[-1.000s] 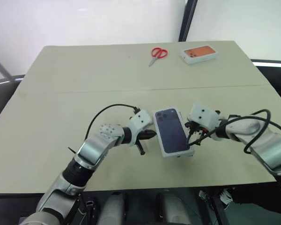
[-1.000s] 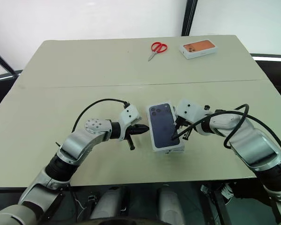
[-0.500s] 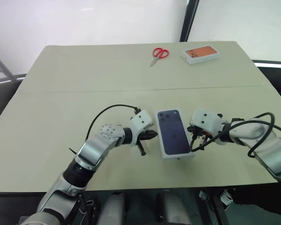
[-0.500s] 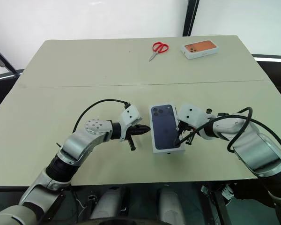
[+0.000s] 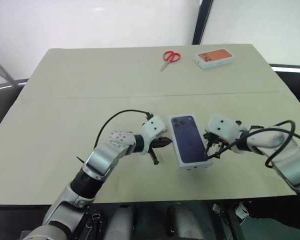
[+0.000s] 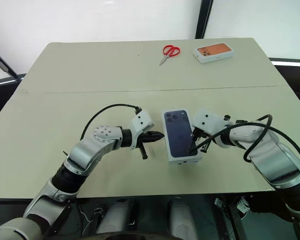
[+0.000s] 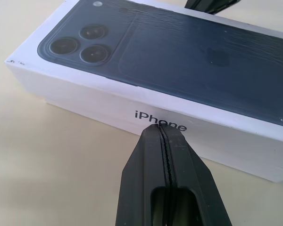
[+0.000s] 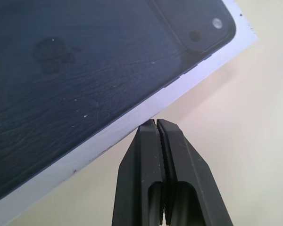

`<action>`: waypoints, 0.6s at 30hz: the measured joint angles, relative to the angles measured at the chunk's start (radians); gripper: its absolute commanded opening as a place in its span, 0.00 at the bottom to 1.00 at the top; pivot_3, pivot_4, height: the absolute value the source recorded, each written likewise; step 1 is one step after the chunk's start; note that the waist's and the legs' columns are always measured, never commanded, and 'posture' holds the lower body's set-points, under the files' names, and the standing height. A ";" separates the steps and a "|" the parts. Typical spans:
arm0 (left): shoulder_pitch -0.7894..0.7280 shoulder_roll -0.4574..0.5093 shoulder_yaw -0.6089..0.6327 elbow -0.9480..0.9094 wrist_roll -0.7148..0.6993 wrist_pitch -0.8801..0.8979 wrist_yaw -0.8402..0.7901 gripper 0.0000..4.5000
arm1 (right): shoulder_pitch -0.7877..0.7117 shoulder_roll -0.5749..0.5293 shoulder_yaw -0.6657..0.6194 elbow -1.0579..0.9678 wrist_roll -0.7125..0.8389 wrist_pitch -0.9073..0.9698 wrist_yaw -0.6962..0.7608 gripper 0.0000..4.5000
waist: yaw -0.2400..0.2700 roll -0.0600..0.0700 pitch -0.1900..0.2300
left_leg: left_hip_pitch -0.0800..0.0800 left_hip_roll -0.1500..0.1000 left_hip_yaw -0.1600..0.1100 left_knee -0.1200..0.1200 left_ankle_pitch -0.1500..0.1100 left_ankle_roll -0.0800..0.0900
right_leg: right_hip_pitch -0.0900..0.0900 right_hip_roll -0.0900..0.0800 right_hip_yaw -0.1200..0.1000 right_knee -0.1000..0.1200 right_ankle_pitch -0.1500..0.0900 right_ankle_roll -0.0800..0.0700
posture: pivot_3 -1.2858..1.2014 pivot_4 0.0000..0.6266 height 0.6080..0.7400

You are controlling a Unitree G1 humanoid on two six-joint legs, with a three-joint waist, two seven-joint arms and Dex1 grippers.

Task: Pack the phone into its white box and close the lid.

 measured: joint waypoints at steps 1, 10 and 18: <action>0.000 0.000 0.000 0.000 0.000 -0.001 -0.001 0.00 | 0.007 0.000 0.000 0.000 0.000 0.000 0.001 0.01 | 0.000 0.000 0.000 | 0.000 0.000 0.000 0.000 0.000 0.000 | 0.000 0.000 0.000 0.000 0.000 0.000 | 0.52 0.24 1.00; 0.000 0.006 -0.001 0.000 0.000 -0.011 -0.020 0.00 | 0.033 0.001 -0.004 -0.003 0.000 0.001 0.014 0.01 | -0.001 0.000 0.000 | 0.000 0.000 0.000 0.000 0.000 0.000 | 0.000 0.000 0.000 0.000 0.000 0.000 | 0.52 0.24 1.00; 0.000 0.021 -0.001 0.023 0.003 -0.019 -0.017 0.00 | 0.031 0.034 -0.002 -0.002 -0.012 0.005 0.002 0.01 | -0.002 0.000 0.000 | 0.000 0.000 0.000 0.000 0.000 0.000 | 0.000 0.000 0.000 0.000 0.000 0.000 | 0.52 0.24 1.00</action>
